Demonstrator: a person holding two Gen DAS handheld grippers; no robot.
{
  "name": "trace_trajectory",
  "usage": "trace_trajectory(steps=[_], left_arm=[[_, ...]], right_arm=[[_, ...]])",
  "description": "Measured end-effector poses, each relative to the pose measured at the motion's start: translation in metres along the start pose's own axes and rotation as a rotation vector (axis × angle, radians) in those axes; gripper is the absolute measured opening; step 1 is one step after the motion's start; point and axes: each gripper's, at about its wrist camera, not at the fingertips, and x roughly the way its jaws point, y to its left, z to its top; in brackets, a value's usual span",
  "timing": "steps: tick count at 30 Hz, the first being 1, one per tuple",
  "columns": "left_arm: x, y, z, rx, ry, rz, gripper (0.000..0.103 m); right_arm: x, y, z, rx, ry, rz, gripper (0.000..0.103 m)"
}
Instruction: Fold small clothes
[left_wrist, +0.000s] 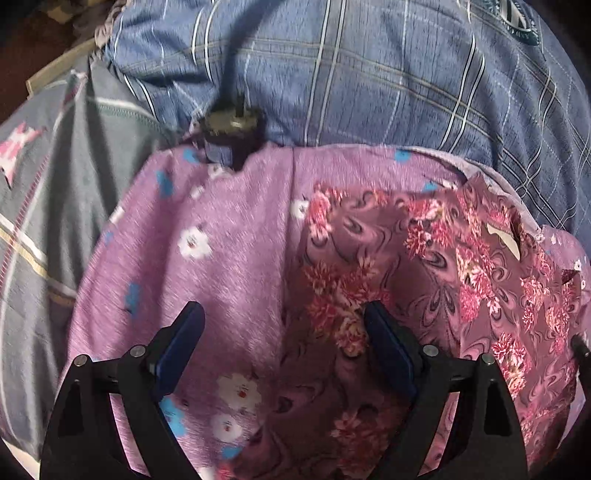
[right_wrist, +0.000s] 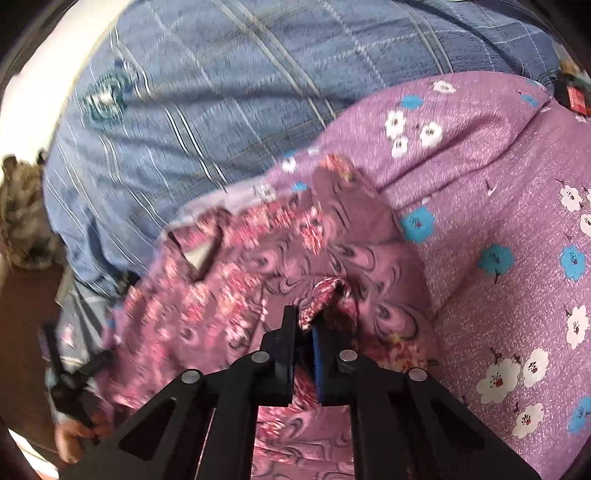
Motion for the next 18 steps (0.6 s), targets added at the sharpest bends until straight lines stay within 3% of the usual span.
trace_trajectory(steps=[5,9,13,15,18], left_arm=[[-0.004,-0.012,-0.005,0.053,-0.026,0.060,0.089],[-0.011,-0.018,-0.006,0.058,-0.034,0.059,0.089],[-0.028,-0.014,-0.004,0.033,-0.107,0.058,0.089],[-0.028,-0.013,-0.004,0.039,-0.115,0.071,0.089],[-0.004,-0.018,-0.010,0.086,-0.041,0.114,0.089]], right_arm=[[-0.018,0.001,0.006,-0.017,-0.066,0.004,0.005],[-0.024,-0.006,0.008,-0.001,-0.086,-0.018,0.005],[-0.033,-0.010,0.012,0.011,-0.129,-0.069,0.005],[-0.027,-0.012,0.013,0.018,-0.106,-0.081,0.005],[0.003,-0.026,0.009,0.082,0.028,-0.089,0.015]])
